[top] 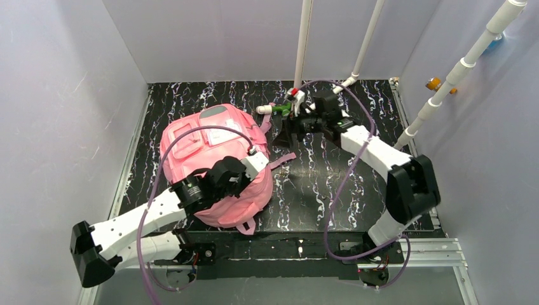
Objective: Pack the student bag
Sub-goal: Zip the student bag at the center of the board, then unzip the student bag at the center of the board.
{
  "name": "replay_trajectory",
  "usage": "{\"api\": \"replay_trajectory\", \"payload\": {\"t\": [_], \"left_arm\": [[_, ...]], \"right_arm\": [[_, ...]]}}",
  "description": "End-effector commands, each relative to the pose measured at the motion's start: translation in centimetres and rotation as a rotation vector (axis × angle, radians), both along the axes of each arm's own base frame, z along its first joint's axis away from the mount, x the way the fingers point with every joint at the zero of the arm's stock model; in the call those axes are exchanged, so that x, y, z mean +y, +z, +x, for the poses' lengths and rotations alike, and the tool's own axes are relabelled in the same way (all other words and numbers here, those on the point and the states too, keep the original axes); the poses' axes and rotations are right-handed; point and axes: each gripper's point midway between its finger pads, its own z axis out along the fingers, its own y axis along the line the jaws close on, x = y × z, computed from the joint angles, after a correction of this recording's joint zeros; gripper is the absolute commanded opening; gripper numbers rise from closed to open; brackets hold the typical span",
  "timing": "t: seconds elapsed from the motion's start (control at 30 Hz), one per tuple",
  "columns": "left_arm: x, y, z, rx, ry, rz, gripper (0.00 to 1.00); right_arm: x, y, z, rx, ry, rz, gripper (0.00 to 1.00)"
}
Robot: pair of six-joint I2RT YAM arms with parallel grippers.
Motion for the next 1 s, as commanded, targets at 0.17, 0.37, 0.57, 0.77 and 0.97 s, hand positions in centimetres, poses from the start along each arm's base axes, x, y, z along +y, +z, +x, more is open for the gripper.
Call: {"api": "replay_trajectory", "payload": {"t": [0.17,0.37,0.57,0.77,0.97], "left_arm": [[3.5,-2.6,-1.5,0.086,0.184,-0.121,0.09],[4.4,-2.8,-2.2,0.087,0.230,-0.187,0.12],[4.8,-3.1,-2.5,0.095,0.238,-0.170,0.17],[4.4,-3.2,-2.8,0.121,0.224,-0.173,0.24],[4.3,-2.9,-3.0,0.124,0.210,-0.183,0.33]], "right_arm": [[5.6,-0.2,-2.5,-0.406,0.468,0.079,0.80],[6.5,-0.6,-3.8,-0.483,0.624,0.091,0.65],[7.4,-0.9,-5.2,-0.550,0.713,0.117,0.67],[9.0,-1.7,-6.4,-0.561,0.799,0.121,0.68],[10.1,-3.7,-5.8,-0.608,0.848,-0.010,0.72]]}}
